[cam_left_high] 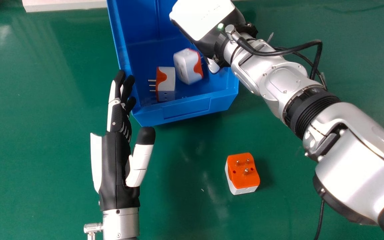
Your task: Pick all objects and put in blue box
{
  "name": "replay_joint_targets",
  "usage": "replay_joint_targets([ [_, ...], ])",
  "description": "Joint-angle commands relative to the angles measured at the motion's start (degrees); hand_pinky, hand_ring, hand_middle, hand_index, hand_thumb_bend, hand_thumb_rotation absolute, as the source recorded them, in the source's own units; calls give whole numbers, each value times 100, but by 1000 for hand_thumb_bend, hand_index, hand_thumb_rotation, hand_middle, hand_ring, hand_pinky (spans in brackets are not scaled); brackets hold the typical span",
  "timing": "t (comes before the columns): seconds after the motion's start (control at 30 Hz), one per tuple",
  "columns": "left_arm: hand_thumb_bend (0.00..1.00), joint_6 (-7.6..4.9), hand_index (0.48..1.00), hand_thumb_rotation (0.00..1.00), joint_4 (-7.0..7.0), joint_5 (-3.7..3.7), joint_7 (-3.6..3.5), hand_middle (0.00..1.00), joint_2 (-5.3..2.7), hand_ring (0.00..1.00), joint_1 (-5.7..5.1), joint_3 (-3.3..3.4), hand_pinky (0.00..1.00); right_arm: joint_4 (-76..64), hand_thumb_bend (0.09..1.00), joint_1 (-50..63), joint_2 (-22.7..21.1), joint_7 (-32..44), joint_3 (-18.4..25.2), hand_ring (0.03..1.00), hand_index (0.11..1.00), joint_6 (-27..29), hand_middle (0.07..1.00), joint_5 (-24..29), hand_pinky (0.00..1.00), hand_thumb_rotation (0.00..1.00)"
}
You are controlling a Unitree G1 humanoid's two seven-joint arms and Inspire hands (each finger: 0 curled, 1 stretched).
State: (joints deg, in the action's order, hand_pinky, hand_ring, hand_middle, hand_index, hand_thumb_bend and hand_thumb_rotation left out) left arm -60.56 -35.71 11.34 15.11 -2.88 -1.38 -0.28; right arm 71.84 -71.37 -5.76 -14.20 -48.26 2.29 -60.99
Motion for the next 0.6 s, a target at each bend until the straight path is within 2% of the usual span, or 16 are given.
replay_joint_targets([
  [0.0,918,-58,949,927,89,32,9,941,-136,959,44,-45,993,-40,870,-159,-58,65,-20,979,930,-117,984,6,971,92],
  [0.23,916,-55,949,923,103,31,13,942,-145,960,22,-47,998,-80,888,-140,-69,56,-26,997,947,-115,998,27,996,100],
  [0.37,921,-56,947,921,103,-28,-21,942,-142,962,11,-52,1000,-123,895,-139,-66,109,-22,1000,959,-163,1000,31,999,115],
  [0.57,921,-50,946,924,99,-13,-24,942,-114,961,-4,-40,999,-273,900,-78,-126,68,90,1000,965,-251,1000,119,1000,128],
])
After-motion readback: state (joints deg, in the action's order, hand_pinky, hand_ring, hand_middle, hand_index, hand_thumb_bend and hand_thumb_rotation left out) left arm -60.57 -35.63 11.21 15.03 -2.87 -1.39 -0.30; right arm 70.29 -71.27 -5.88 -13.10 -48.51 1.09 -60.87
